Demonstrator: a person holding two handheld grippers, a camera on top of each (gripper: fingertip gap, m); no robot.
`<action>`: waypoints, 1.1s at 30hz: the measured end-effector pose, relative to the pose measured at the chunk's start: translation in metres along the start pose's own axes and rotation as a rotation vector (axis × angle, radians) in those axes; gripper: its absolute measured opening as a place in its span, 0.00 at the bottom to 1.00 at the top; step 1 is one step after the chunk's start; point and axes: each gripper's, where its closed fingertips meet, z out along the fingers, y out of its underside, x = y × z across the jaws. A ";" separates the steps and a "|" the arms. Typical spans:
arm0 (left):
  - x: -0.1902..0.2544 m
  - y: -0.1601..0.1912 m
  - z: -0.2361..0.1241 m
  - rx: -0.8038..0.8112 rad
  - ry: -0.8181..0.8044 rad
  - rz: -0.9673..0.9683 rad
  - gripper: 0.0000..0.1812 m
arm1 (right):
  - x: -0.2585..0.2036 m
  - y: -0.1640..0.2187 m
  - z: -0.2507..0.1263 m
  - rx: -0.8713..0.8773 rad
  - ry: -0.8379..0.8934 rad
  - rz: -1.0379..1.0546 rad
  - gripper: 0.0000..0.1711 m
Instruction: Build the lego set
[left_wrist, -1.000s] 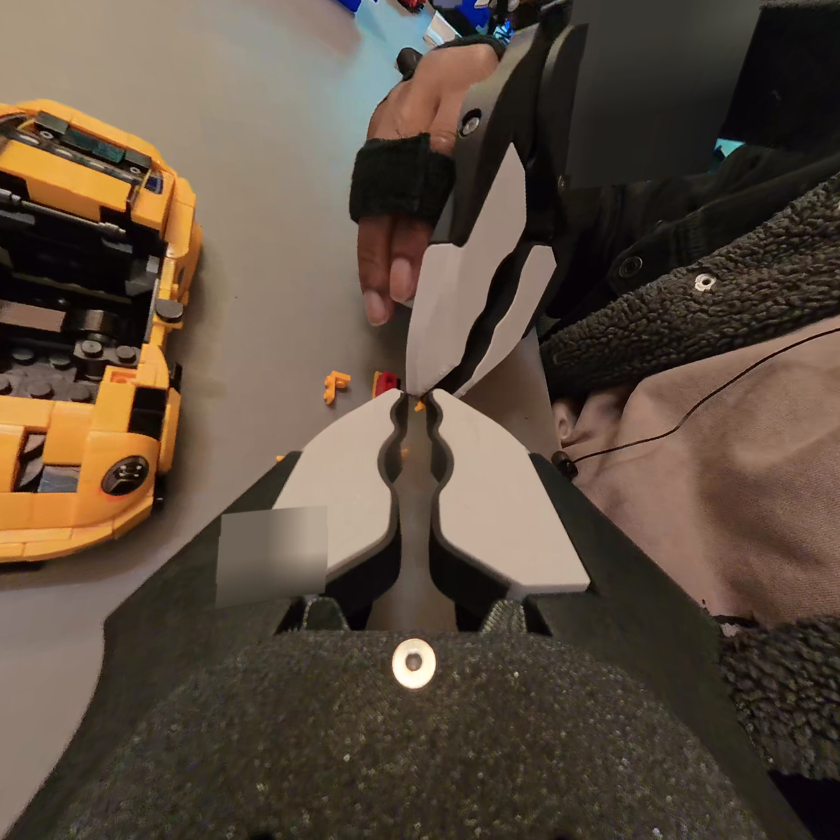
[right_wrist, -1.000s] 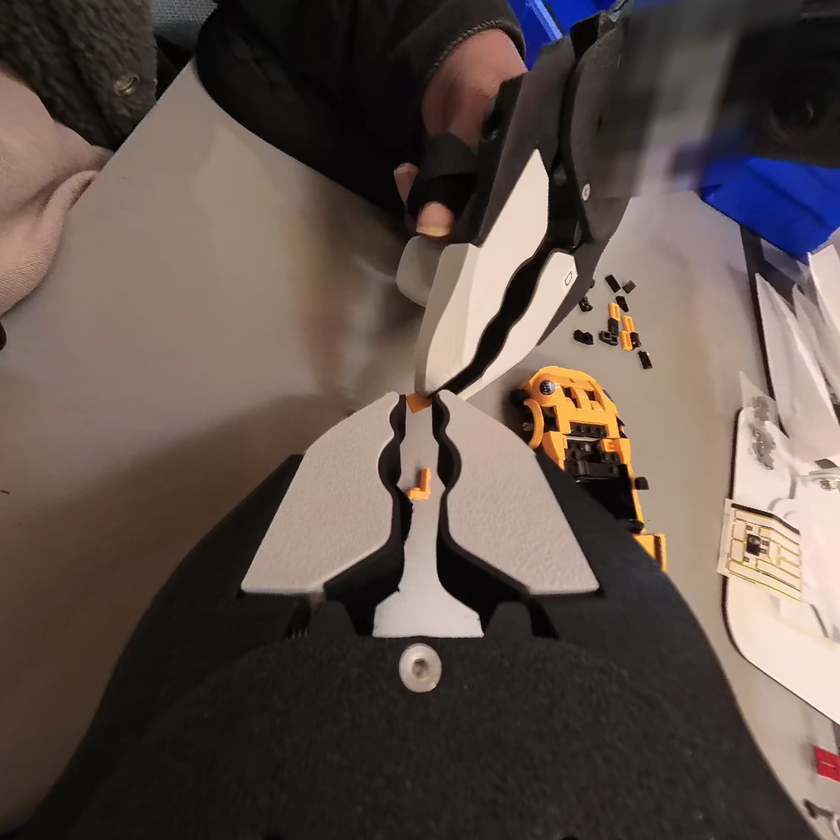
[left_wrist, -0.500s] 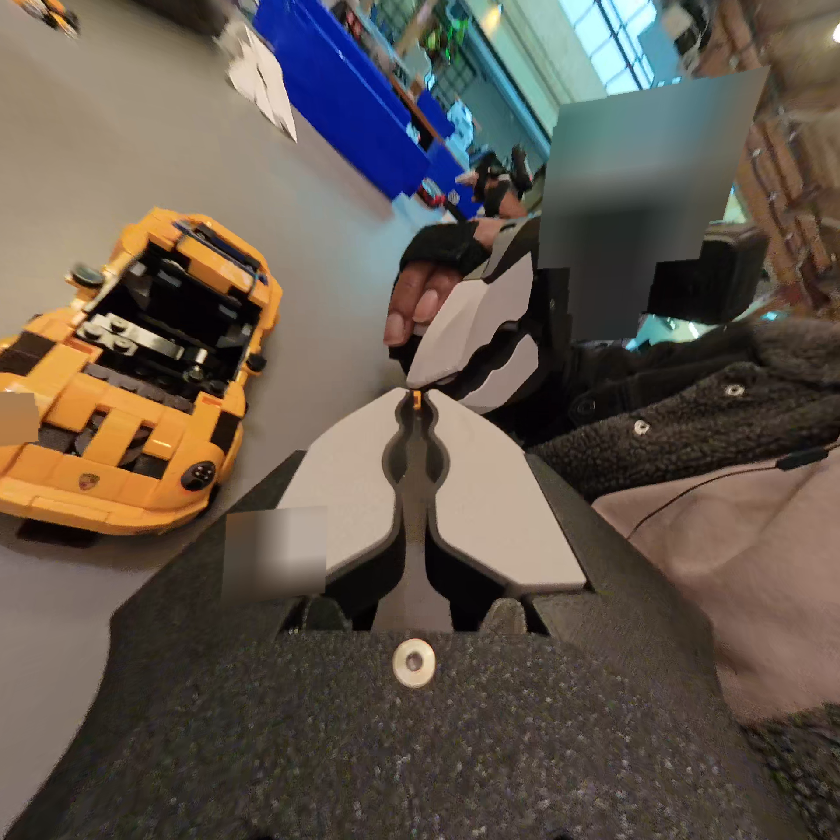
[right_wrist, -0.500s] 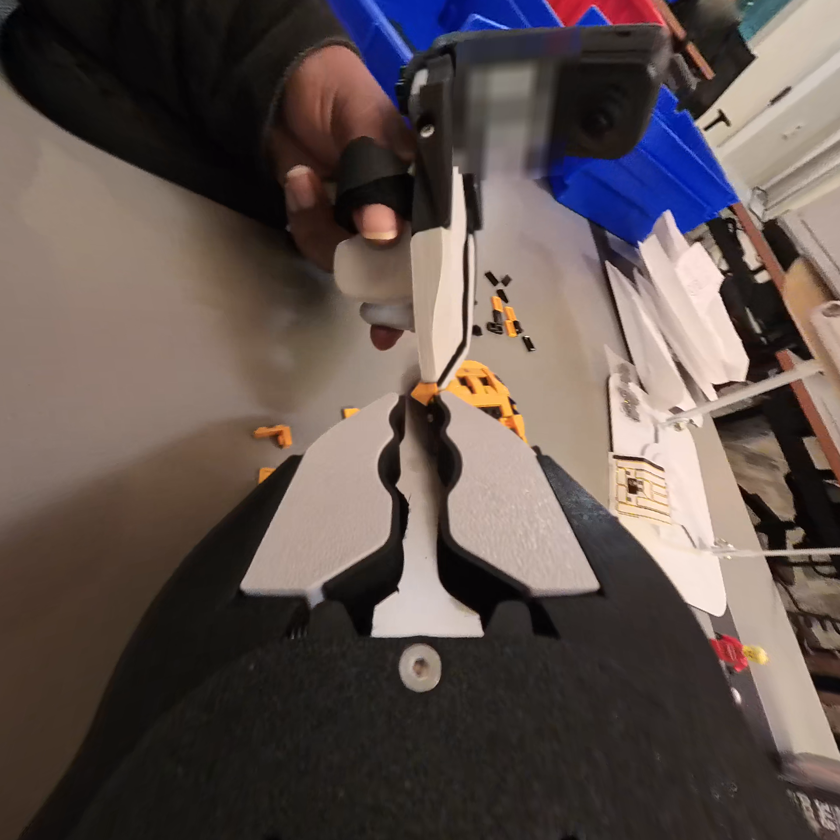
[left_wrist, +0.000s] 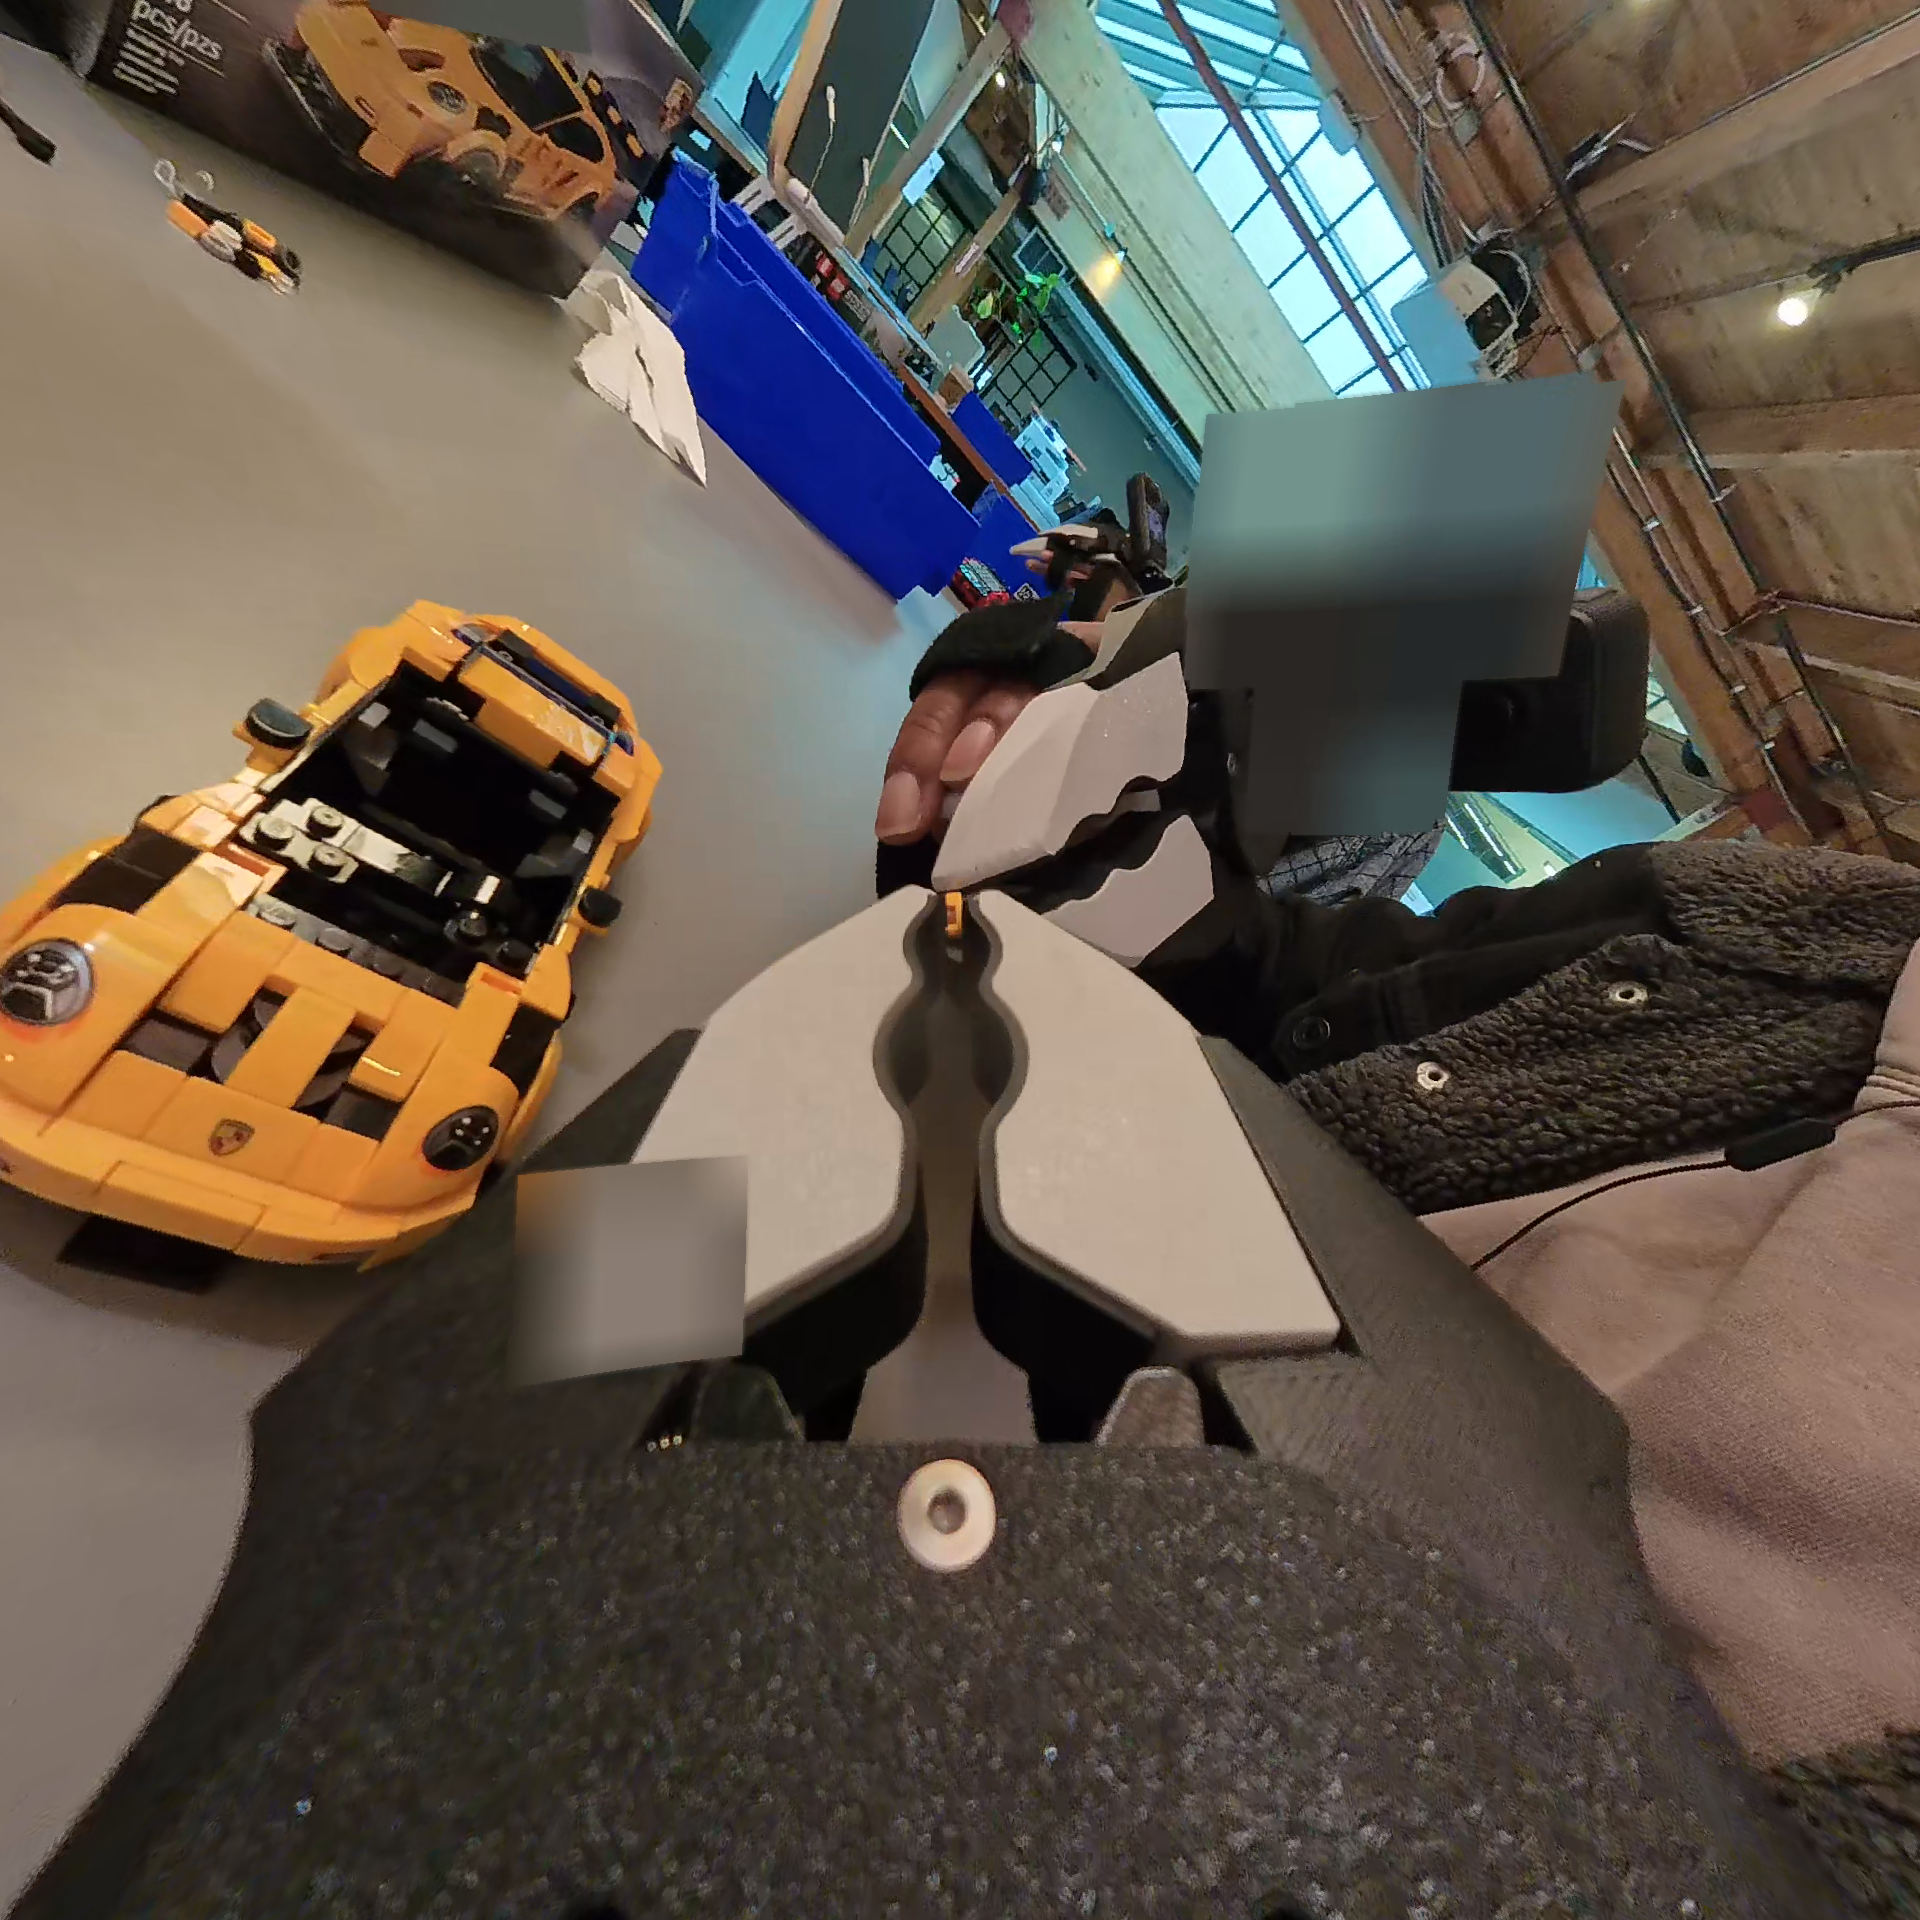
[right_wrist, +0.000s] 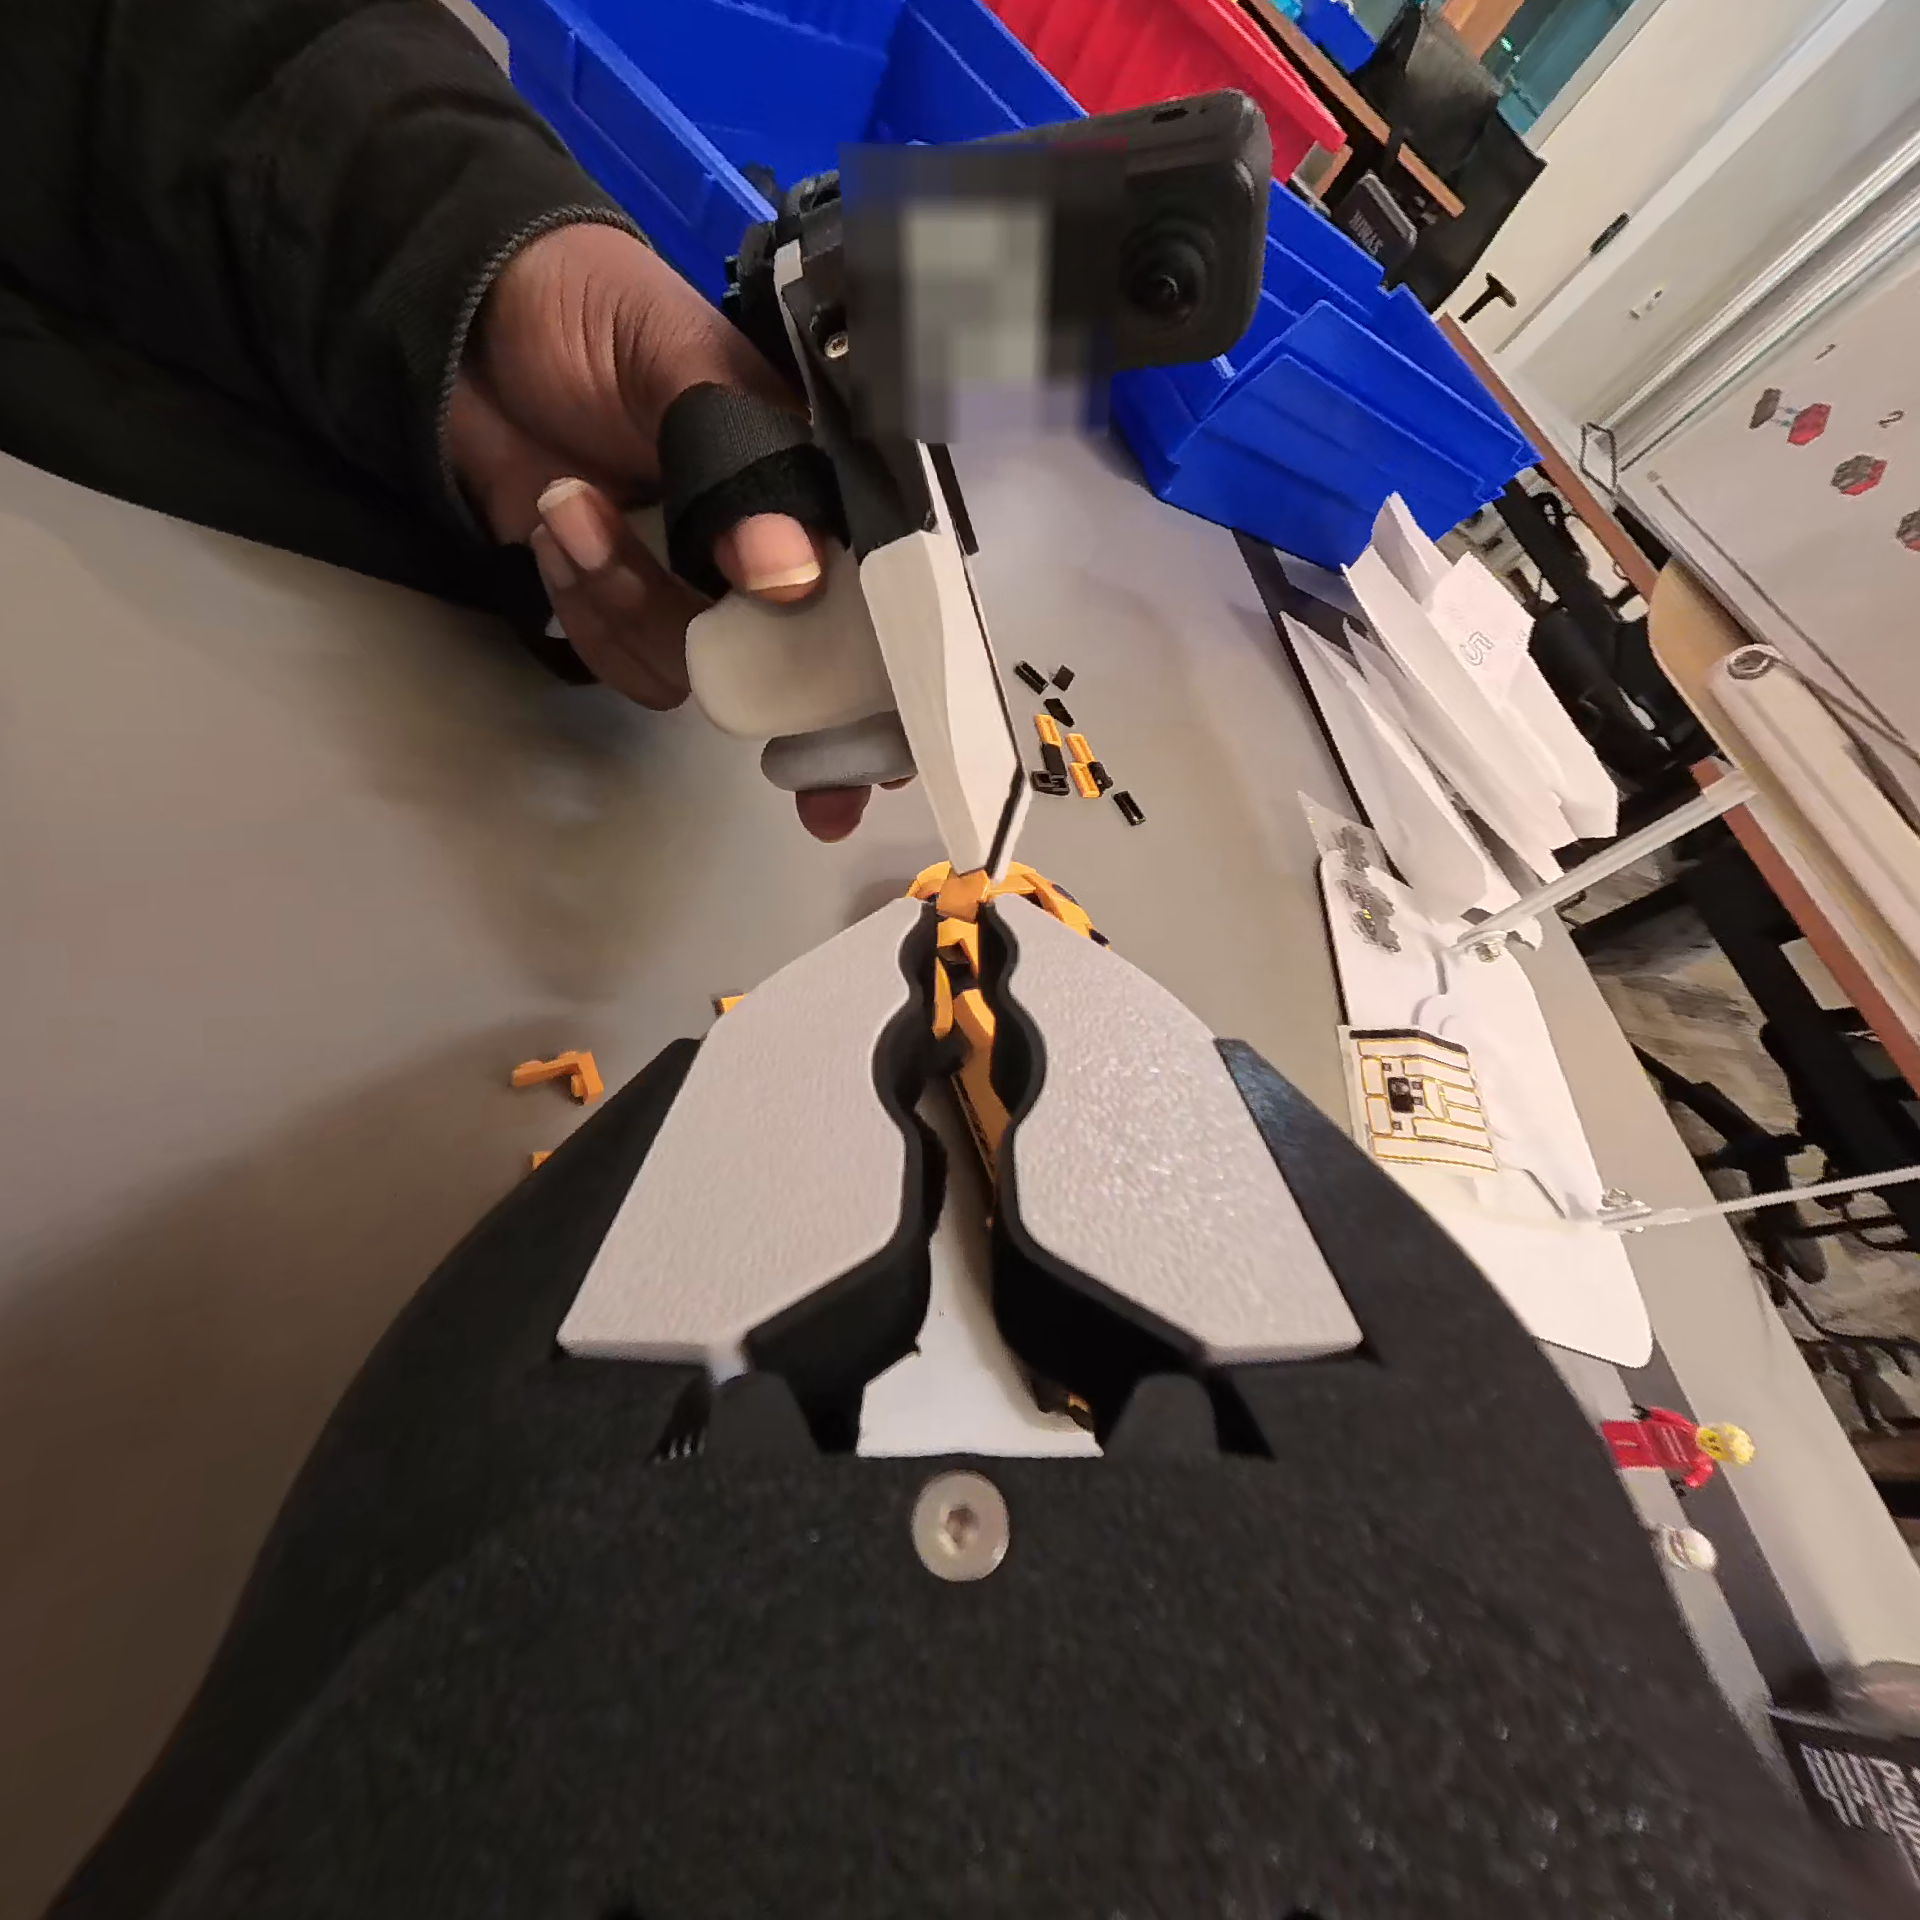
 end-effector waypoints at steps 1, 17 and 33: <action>0.001 0.000 0.000 -0.001 0.005 0.000 0.01 | 0.000 0.000 0.000 0.005 -0.005 0.003 0.04; 0.007 0.000 -0.002 -0.004 0.040 0.034 0.02 | 0.002 -0.005 -0.008 0.044 -0.008 -0.010 0.00; 0.010 0.000 -0.001 0.011 0.129 -0.132 0.01 | -0.003 -0.008 -0.004 0.069 -0.023 0.006 0.04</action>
